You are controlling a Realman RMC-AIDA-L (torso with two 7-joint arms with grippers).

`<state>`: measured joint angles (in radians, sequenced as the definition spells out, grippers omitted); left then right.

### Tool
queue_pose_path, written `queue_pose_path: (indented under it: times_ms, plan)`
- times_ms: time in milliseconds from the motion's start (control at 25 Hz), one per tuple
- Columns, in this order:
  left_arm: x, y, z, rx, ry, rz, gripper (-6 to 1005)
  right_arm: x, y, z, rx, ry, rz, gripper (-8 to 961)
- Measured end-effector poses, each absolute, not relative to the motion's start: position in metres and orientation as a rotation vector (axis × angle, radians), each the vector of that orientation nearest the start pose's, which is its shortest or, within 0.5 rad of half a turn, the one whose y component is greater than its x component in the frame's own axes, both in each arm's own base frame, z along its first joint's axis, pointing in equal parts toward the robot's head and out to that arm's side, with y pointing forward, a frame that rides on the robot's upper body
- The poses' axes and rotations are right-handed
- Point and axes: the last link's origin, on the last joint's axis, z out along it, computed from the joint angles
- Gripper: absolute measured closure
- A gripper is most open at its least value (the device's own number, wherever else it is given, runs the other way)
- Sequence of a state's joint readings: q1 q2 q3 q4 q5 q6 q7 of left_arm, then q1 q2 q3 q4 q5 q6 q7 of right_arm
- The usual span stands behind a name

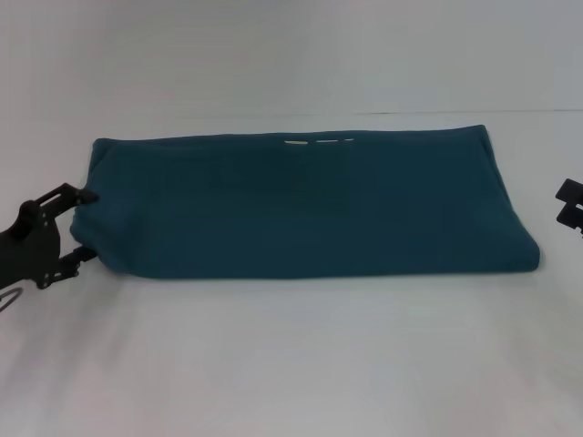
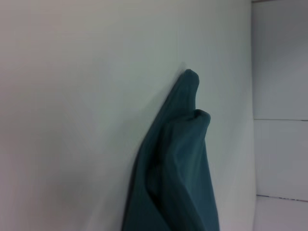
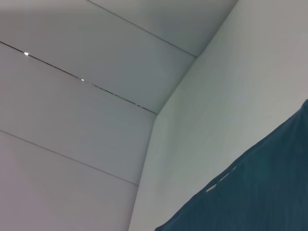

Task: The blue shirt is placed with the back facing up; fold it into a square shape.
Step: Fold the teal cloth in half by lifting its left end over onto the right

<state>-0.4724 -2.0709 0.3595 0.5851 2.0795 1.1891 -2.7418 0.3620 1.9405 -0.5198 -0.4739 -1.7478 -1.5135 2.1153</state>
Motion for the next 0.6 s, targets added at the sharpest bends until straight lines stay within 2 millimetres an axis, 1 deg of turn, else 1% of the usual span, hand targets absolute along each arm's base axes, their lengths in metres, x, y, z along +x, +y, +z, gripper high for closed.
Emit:
queue_pose_path:
  times_ms: [120,360,400,600]
  plan:
    - [-0.361,0.334,0.031,1.407,2.869,1.317,109,0.345,0.303,0.071,-1.863,1.792,1.209,311]
    - [-0.364,0.331,0.028,1.392,2.901,1.281,109,0.347,0.303,0.071,-1.854,1.794,1.205,312]
    - [-0.363,0.333,0.021,1.392,2.91,1.243,109,0.346,0.303,0.071,-1.855,1.793,1.205,312]
    - [-0.358,0.341,0.018,1.407,2.903,1.227,108,0.346,0.303,0.071,-1.855,1.792,1.204,311]
